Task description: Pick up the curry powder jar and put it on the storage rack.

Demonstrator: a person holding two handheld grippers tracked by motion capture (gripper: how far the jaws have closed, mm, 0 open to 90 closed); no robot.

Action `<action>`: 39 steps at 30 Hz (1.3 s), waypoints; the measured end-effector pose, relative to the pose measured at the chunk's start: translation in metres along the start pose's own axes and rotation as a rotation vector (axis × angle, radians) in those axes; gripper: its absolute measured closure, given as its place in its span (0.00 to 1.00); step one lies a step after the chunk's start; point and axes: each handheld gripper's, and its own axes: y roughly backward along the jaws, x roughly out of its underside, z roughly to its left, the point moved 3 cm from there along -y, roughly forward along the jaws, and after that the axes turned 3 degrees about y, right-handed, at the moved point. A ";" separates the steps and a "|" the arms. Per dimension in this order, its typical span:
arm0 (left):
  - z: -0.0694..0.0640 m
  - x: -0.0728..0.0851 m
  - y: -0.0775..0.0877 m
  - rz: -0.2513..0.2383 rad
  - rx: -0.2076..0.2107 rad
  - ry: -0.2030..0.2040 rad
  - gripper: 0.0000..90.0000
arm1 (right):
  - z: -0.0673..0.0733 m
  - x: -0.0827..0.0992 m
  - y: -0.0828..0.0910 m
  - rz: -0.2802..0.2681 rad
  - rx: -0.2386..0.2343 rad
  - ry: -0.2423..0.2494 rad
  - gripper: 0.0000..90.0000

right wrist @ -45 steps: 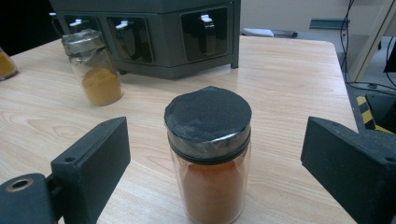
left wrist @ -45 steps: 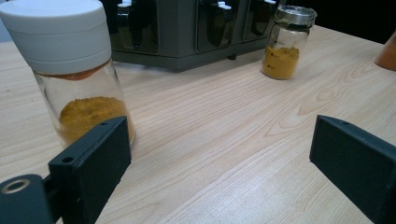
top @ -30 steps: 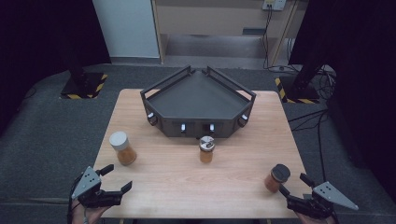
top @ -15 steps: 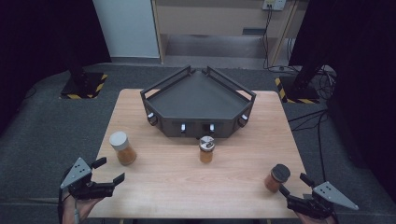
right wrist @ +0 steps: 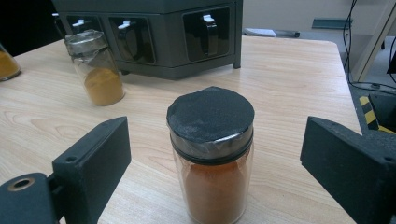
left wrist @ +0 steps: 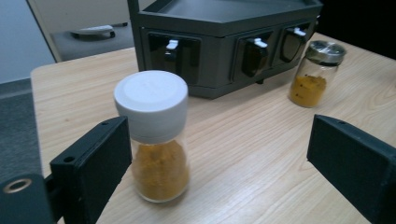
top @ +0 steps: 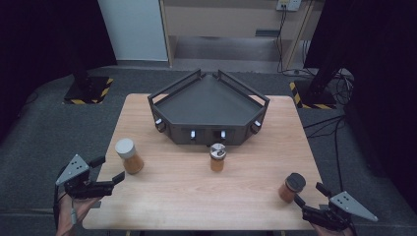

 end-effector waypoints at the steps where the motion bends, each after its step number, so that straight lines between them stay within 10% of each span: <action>1: 0.002 -0.001 0.000 -0.002 0.001 0.005 0.06 | 0.000 0.000 0.000 0.000 0.000 -0.001 0.09; 39: 0.033 -0.026 -0.054 0.105 -0.025 0.009 0.07 | 0.001 0.000 0.000 0.002 0.003 0.004 0.10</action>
